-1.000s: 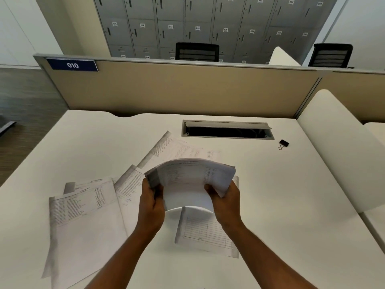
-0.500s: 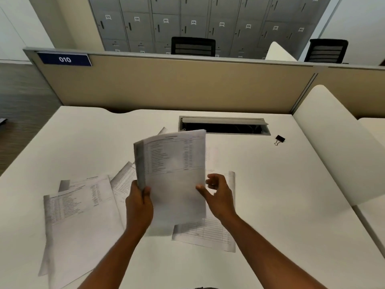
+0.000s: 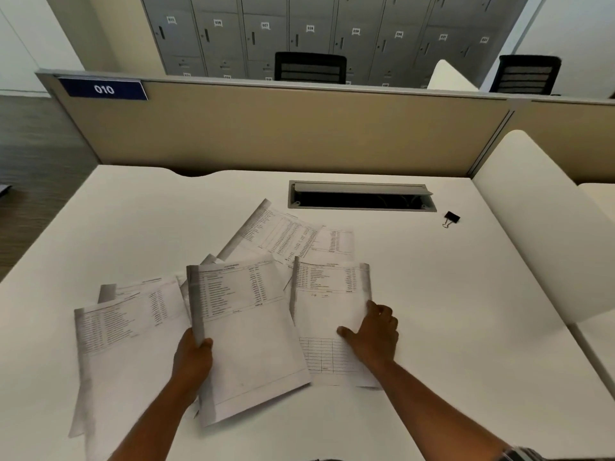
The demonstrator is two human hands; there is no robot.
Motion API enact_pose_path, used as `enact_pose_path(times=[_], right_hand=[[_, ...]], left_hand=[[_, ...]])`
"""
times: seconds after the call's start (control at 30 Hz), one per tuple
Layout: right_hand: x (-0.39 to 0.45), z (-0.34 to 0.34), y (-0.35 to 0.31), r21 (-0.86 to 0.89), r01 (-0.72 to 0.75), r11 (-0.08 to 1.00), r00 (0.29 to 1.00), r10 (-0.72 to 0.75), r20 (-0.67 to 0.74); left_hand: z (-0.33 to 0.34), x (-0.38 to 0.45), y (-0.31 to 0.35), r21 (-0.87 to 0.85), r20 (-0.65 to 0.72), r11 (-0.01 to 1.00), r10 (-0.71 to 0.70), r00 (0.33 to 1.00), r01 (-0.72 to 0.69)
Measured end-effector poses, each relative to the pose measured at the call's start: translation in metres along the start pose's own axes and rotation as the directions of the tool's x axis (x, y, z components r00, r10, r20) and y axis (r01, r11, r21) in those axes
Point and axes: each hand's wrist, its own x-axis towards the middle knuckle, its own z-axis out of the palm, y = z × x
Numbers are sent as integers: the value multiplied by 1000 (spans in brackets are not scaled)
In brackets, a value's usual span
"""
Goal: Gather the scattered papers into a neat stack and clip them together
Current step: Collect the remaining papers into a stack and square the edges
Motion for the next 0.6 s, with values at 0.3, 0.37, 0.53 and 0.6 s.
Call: enact_pose_path(times=[0.3, 0.37, 0.53, 0.6], right_hand=[[31, 0, -29, -16, -82, 997, 996, 82, -21], [38, 0, -43, -26, -146, 989, 989, 145, -20], [54, 6, -77, -41, -234, 971, 971, 235, 39], [57, 6, -82, -42, -244, 969, 967, 247, 68]], left_hand=[[-7, 4, 2, -22, 79, 999, 43, 996, -42], [-11, 7, 2, -30, 79, 998, 48, 996, -46], [-19, 17, -3, -17, 74, 999, 44, 996, -43], [-21, 20, -5, -3, 74, 1000, 19, 997, -19]])
